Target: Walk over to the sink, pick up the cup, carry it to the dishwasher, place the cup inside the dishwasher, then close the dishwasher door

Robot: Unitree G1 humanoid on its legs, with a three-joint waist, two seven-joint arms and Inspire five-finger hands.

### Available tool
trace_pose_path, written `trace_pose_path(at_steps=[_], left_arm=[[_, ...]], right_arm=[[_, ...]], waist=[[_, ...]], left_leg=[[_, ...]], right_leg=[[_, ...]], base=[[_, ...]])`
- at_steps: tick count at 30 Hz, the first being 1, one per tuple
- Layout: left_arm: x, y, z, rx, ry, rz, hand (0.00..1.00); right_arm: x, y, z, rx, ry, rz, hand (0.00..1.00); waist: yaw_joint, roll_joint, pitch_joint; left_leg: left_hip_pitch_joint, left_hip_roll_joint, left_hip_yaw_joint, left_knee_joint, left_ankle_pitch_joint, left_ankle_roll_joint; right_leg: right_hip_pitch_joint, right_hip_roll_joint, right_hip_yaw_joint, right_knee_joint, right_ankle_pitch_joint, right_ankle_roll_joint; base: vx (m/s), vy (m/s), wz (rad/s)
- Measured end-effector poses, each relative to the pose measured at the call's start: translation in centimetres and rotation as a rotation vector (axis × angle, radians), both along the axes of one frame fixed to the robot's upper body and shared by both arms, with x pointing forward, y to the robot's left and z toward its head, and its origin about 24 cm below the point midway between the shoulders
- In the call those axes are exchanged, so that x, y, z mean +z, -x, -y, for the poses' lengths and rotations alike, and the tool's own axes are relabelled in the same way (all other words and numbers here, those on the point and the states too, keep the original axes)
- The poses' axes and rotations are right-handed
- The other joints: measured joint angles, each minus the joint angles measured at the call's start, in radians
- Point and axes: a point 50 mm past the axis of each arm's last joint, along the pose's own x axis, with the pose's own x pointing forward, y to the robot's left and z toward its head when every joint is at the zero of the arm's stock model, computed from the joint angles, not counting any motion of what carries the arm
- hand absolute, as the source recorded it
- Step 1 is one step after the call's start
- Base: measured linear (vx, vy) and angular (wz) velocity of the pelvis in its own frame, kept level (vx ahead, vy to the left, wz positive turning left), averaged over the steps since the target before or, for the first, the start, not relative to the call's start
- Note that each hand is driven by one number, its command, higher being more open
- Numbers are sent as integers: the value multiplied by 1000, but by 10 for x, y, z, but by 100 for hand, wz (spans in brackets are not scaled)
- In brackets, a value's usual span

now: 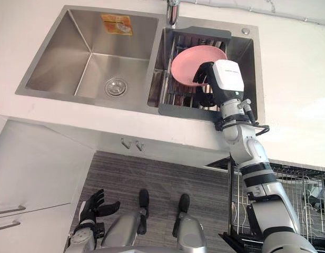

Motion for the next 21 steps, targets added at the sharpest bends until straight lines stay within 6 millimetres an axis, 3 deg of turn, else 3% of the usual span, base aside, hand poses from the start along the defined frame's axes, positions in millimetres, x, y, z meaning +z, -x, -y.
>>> trace_pose_path(at_steps=[12, 16, 21], left_arm=[[0, 0, 0, -5, 3, 3, 90], [0, 0, 0, -7, 4, 1, 90], [-2, 4, 1, -17, 14, -10, 90]], right_arm=[[-4, 16, 9, -19, -34, 36, 30], [15, 26, 22, -61, -80, 145, 30], [22, 42, 21, -46, -89, 224, 30]], waist=[[1, 4, 2], [1, 5, 1], [-3, 6, -3]], left_leg=[[58, -2, 2, -46, 21, 3], [97, -1, 6, -71, 21, 2], [141, 1, 21, -90, 19, -2]], right_leg=[[40, 3, 3, -21, 8, 7], [68, 7, 9, -30, 8, 7], [97, 10, 25, -37, 8, 7]], base=[[42, 4, -1], [53, 8, -2], [47, 13, -10]])
